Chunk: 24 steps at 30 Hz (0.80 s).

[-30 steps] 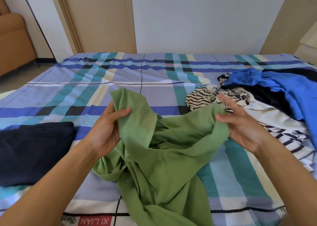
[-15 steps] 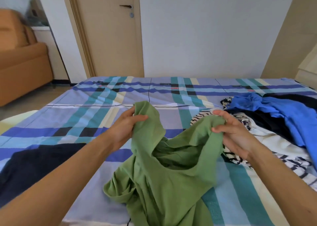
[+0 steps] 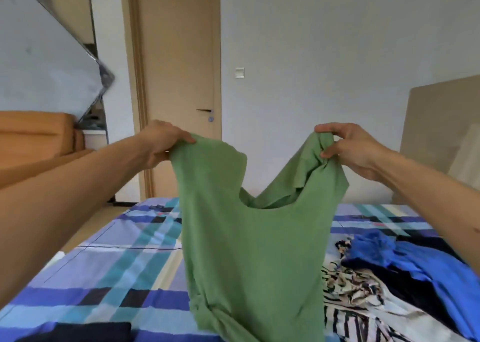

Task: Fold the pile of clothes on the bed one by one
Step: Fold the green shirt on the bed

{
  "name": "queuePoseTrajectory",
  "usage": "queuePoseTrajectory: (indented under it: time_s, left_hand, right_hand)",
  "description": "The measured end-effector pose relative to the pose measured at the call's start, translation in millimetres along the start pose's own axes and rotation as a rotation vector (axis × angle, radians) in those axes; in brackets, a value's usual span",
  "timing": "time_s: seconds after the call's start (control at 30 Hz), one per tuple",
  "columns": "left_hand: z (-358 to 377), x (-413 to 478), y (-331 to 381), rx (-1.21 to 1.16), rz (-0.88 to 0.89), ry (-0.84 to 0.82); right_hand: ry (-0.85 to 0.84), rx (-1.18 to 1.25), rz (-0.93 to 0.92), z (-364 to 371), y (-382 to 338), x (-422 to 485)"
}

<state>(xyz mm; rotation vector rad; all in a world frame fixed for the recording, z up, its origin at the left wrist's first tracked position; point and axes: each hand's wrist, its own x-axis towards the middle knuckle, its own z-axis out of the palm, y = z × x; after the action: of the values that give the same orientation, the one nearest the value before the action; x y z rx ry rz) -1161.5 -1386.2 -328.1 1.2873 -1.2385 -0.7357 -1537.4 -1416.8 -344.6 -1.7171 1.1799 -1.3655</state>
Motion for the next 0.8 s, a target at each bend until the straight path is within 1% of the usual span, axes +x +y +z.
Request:
queuePoseTrajectory:
  time_s: [0.07, 0.1, 0.17, 0.2, 0.3, 0.37, 0.43, 0.53, 0.63, 0.7, 0.73, 0.8]
  left_hand:
    - [-15, 4, 9, -0.075, 0.022, -0.021]
    - [-22, 6, 13, -0.076, 0.036, -0.054]
    - [-35, 5, 17, 0.008, 0.075, -0.101]
    - [-40, 5, 20, 0.080, 0.101, -0.098]
    - [-53, 6, 18, 0.350, 0.194, -0.010]
    - [-58, 6, 13, 0.515, 0.272, 0.076]
    - [-61, 6, 8, 0.615, 0.330, 0.164]
    - [-63, 4, 3, 0.580, 0.326, 0.211]
    - [-61, -2, 6, 0.521, 0.283, 0.186]
    - [-60, -5, 11, 0.502, 0.280, 0.150]
    - [-59, -7, 14, 0.484, 0.281, 0.137]
    - [-57, -12, 20, 0.402, 0.262, 0.107]
  right_hand:
    - [-0.025, -0.110, -0.010, -10, -19, 7]
    - [-0.033, -0.180, -0.018, -15, -29, 9]
    - [-0.021, -0.321, -0.020, -26, -44, 10]
    - [-0.001, -0.380, -0.014, -32, -52, 9]
    - [0.089, -0.546, 0.007, -46, -58, 9]
    - [0.205, -0.599, -0.001, -56, -54, 10]
    - [0.301, -0.646, -0.040, -65, -46, 11]
    - [0.308, -0.804, -0.110, -72, -39, 7]
    - [0.234, -0.911, -0.174, -71, -39, -1]
    - [0.190, -0.894, -0.211, -66, -43, -6]
    - [0.171, -0.802, -0.194, -61, -46, -10]
    - [0.074, -0.490, -0.062, -52, -54, -17]
